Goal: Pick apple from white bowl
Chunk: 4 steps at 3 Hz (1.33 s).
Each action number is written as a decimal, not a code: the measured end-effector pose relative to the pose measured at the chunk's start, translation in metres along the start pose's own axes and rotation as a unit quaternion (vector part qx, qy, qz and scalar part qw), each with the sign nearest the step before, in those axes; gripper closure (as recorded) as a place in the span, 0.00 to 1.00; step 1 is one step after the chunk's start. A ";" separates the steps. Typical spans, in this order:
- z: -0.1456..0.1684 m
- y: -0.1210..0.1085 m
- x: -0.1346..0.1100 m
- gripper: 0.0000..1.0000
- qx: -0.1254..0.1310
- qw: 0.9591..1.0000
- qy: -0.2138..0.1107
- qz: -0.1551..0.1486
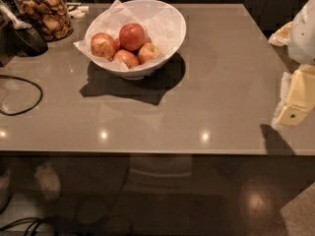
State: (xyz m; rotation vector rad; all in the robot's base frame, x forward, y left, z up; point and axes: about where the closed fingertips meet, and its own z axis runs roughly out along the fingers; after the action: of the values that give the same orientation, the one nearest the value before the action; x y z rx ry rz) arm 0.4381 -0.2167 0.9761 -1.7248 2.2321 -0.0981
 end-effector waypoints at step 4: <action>0.005 -0.076 -0.133 0.00 0.002 0.996 -0.023 -0.085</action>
Offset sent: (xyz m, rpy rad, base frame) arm 0.0957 0.1058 0.0311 -0.0182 0.0180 0.1700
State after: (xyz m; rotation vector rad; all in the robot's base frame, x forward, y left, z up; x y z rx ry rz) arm 0.5398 -0.1096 1.0176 -1.8926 2.0498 -0.0999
